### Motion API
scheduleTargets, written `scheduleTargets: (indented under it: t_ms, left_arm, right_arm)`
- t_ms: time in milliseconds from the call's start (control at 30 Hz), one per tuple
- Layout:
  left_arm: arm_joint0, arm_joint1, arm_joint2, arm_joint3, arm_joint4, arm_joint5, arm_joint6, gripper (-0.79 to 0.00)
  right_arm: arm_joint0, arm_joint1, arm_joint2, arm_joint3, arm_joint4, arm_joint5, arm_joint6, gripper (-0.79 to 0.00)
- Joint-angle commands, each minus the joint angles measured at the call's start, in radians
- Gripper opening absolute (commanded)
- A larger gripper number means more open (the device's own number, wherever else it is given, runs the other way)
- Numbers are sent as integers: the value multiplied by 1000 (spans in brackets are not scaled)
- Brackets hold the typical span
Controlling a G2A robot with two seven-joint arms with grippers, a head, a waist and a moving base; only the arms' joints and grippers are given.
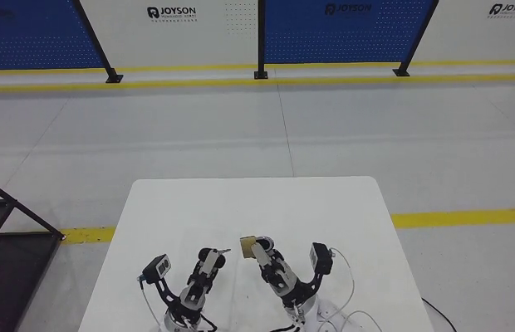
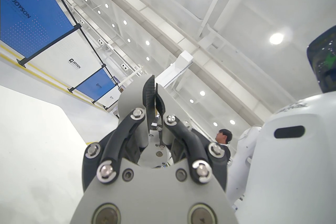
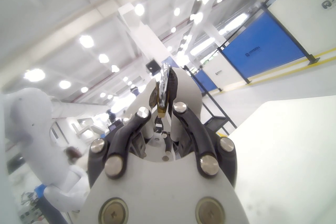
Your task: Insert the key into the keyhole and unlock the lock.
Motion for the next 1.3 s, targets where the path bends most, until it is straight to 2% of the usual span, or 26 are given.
scheduleTargets:
  t_ms: [0, 400, 1267]
  left_arm:
    - [2, -1, 0, -1, 27, 0, 19, -785]
    - [-28, -7, 32, 44, 82, 0, 59, -785]
    - [-49, -29, 32, 56, 101, 3, 64, -785]
  right_arm:
    - [1, -1, -1, 0, -7, 5, -1, -785]
    - [1, -1, -1, 0, -7, 5, -1, -785]
    - [1, -1, -1, 0, -7, 5, -1, -785]
